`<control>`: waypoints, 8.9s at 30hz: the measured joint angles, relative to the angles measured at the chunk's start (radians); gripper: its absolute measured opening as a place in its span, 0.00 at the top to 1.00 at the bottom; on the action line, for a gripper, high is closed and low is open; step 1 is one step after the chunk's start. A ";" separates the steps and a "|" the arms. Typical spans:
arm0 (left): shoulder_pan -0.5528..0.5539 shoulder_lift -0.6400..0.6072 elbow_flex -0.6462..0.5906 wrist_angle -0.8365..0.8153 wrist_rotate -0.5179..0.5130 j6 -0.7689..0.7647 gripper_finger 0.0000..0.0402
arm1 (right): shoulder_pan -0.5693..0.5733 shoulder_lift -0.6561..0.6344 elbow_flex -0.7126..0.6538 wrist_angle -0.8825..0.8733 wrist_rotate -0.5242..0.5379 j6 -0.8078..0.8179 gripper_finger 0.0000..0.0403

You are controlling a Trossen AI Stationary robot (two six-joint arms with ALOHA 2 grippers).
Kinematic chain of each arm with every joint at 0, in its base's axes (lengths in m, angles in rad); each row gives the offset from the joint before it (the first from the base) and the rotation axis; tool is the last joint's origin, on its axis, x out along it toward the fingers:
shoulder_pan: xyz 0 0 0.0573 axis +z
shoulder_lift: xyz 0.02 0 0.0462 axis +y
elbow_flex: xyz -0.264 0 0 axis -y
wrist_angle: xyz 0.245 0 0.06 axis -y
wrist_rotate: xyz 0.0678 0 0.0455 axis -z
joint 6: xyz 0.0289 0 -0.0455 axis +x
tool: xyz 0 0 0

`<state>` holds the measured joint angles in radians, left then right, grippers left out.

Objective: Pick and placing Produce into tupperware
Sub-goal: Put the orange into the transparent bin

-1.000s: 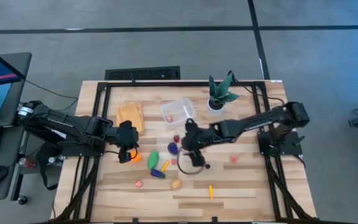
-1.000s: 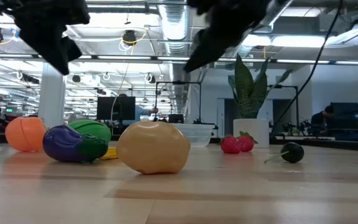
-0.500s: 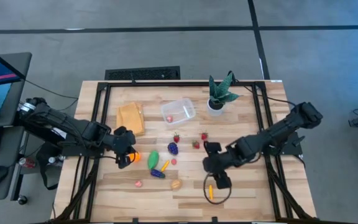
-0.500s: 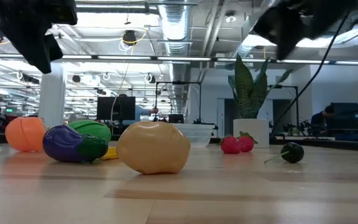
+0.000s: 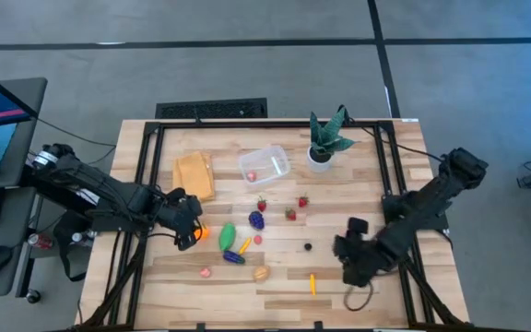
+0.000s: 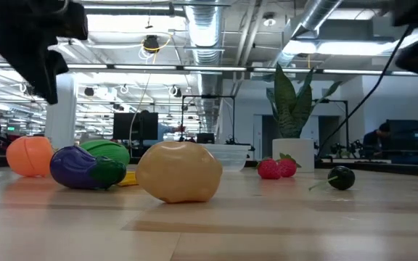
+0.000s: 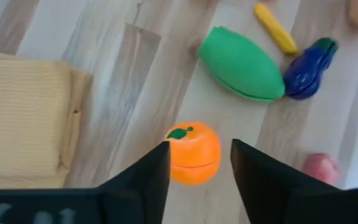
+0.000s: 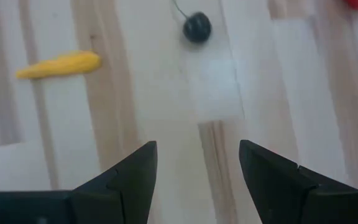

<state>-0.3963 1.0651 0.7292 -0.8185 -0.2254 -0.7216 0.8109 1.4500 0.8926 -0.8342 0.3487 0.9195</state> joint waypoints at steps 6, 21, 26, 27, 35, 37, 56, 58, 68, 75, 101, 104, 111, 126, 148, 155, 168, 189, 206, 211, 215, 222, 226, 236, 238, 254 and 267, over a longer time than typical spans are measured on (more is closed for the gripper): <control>-0.035 0.078 0.000 0.001 -0.036 -0.001 0.49 | 0.193 -0.060 -0.057 0.000 0.256 0.222 0.45; -0.101 0.116 0.000 -0.003 -0.100 -0.128 0.37 | 0.360 -0.077 -0.064 -0.053 0.619 0.364 0.43; -0.101 0.116 0.000 -0.002 -0.122 -0.126 0.30 | 0.360 -0.077 -0.064 -0.053 0.626 0.359 0.43; -0.101 0.116 0.000 -0.001 -0.126 -0.122 0.29 | 0.360 -0.077 -0.064 -0.053 0.626 0.358 0.43; -0.101 0.116 0.000 0.001 -0.149 -0.043 0.25 | 0.360 -0.077 -0.064 -0.049 0.627 0.330 0.43; -0.101 0.116 0.000 0.001 -0.149 -0.036 0.25 | 0.360 -0.077 -0.064 -0.050 0.628 0.329 0.43; -0.083 0.115 -0.147 0.195 -0.077 -0.053 0.25 | 0.358 -0.076 -0.063 -0.055 0.684 0.328 0.43; -0.080 0.115 -0.159 0.220 -0.070 -0.051 0.25 | 0.358 -0.076 -0.063 -0.056 0.685 0.328 0.43; -0.080 0.115 -0.214 0.316 -0.053 -0.049 0.25 | 0.358 -0.076 -0.063 -0.056 0.685 0.328 0.43; -0.080 0.115 -0.215 0.321 -0.056 -0.049 0.25 | 0.358 -0.076 -0.063 -0.055 0.686 0.328 0.43; -0.080 0.154 -0.215 0.339 -0.076 0.056 0.25 | 0.358 -0.076 -0.063 -0.051 0.702 0.328 0.43; -0.074 0.214 -0.215 0.352 -0.055 0.055 0.25 | 0.358 -0.076 -0.063 -0.051 0.702 0.328 0.43; -0.051 0.299 -0.212 0.399 -0.013 0.055 0.25 | 0.358 -0.076 -0.063 -0.051 0.702 0.328 0.43; -0.051 0.229 -0.216 0.399 -0.049 0.055 0.25 | 0.358 -0.076 -0.063 -0.052 0.701 0.328 0.43; -0.051 0.229 -0.215 0.383 -0.043 0.047 0.39 | 0.358 -0.076 -0.063 -0.051 0.701 0.328 0.43; -0.051 0.229 -0.215 0.383 -0.049 0.047 0.35 | 0.358 -0.076 -0.063 -0.051 0.701 0.328 0.43; -0.051 0.229 -0.215 0.392 -0.051 0.047 0.38 | 0.358 -0.076 -0.063 -0.048 0.700 0.329 0.43; -0.041 0.229 -0.214 0.453 -0.077 0.081 0.36 | 0.358 -0.004 -0.063 -0.043 0.700 0.338 0.43; 0.027 0.229 -0.144 0.428 -0.079 0.202 0.36 | 0.358 -0.004 -0.063 -0.041 0.700 0.338 0.43; 0.048 0.229 -0.056 0.333 -0.131 0.287 0.36 | 0.358 -0.004 -0.063 -0.040 0.700 0.339 0.43; 0.070 0.229 0.010 0.285 -0.187 0.365 0.36 | 0.358 -0.004 -0.063 -0.040 0.700 0.339 0.43; 0.140 0.228 0.085 0.299 -0.272 0.558 0.36 | 0.358 -0.004 -0.063 -0.039 0.700 0.338 0.43; 0.205 0.228 0.095 0.371 -0.285 0.676 0.36 | 0.358 -0.004 -0.063 -0.035 0.700 0.338 0.43; 0.409 0.228 0.095 0.571 -0.165 0.898 0.36 | 0.358 -0.004 -0.063 -0.032 0.700 0.338 0.43; 0.453 0.228 0.095 0.608 -0.122 0.930 0.36 | 0.358 -0.004 -0.063 -0.032 0.700 0.338 0.43; 0.771 0.229 0.083 0.806 0.288 1.016 0.36 | 0.358 -0.004 -0.063 -0.032 0.700 0.338 0.43; 0.858 0.389 0.051 1.010 0.430 1.001 0.36 | 0.358 -0.004 -0.063 -0.032 0.708 0.331 0.43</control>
<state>0.4617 1.4544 0.7799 0.1913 0.2043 0.2795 1.1690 1.4456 0.8291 -0.8658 1.0570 1.2509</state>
